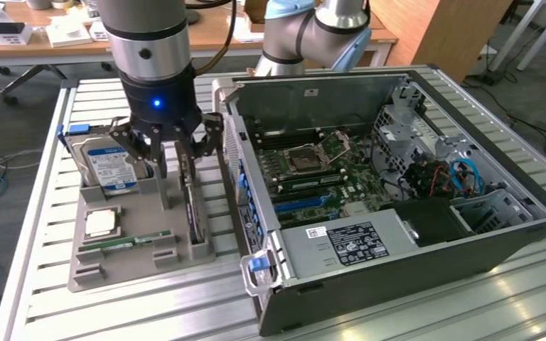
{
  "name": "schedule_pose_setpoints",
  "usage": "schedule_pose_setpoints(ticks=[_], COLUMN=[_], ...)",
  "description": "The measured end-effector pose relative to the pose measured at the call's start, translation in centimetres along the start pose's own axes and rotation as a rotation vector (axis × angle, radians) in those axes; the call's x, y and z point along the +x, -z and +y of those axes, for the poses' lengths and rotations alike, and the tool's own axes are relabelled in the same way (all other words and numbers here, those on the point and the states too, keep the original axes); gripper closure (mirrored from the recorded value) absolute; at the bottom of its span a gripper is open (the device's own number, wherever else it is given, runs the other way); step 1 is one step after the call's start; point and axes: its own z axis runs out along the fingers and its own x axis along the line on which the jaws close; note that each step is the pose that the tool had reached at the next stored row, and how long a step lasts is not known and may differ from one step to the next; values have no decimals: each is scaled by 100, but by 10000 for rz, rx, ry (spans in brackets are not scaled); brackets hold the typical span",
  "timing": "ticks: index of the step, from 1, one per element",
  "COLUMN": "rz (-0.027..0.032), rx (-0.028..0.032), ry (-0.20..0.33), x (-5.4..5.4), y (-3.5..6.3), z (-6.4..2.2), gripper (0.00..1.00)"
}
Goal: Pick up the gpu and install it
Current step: 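Pick up the gpu and move the gpu toward the slot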
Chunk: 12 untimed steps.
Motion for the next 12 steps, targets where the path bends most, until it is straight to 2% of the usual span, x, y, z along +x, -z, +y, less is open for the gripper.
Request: schedule_pose_setpoints(ticks=[4,12], rz=[0,0], rx=[1,1], ry=[1,2], x=[-9,-16], y=[3,2], z=[-65,-70], gripper=[53,53])
